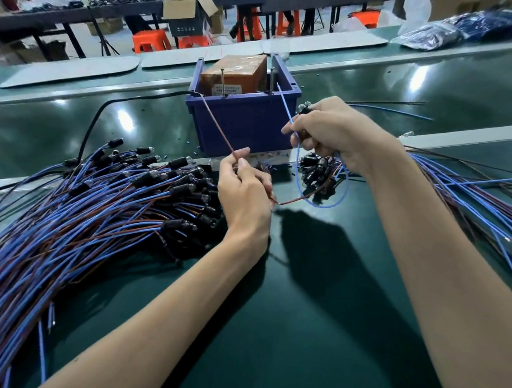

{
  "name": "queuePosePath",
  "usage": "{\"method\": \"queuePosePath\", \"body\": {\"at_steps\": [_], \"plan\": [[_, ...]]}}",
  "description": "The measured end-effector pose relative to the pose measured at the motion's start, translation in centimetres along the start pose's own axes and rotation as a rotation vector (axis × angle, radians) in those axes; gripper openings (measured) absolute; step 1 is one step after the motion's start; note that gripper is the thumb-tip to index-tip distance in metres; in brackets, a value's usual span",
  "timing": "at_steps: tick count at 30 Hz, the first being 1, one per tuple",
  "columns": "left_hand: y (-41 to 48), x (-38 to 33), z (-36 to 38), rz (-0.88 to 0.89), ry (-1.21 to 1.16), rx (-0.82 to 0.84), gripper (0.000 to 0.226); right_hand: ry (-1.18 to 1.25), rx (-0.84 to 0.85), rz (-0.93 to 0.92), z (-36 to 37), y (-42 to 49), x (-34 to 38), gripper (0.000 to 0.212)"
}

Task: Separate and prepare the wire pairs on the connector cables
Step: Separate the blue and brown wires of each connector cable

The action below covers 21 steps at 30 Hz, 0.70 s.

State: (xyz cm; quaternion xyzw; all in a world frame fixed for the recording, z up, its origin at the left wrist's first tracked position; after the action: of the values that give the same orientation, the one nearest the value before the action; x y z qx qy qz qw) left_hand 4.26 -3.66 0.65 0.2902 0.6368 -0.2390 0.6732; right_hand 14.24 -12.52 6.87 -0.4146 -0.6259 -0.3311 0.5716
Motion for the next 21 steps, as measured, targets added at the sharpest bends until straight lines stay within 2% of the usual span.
{"method": "queuePosePath", "body": {"at_steps": [7,16,21], "plan": [[-0.1,0.2,0.4,-0.031,-0.018,0.075,0.026,0.025,0.001,-0.032,0.3,0.3,-0.3,0.027],[0.5,0.3,-0.2,-0.051,-0.075,-0.049,0.024,0.089,-0.064,-0.065,0.1,0.9,-0.9,0.013],[0.6,0.4,0.0,-0.064,-0.065,0.016,0.028,0.124,-0.103,-0.069,0.1,1.2,-1.1,0.013]]}}
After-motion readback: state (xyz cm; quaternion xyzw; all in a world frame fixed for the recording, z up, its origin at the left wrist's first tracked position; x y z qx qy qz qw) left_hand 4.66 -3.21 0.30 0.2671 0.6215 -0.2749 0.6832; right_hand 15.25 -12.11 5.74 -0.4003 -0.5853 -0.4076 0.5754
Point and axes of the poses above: each hand's wrist, its own y-axis towards the middle knuckle, its own z-axis out of the palm, x = y × z, the point moved 3 cm from there along y, towards the middle knuckle, and after that the axes turned 14 degrees about y, right-handed, at the moved point
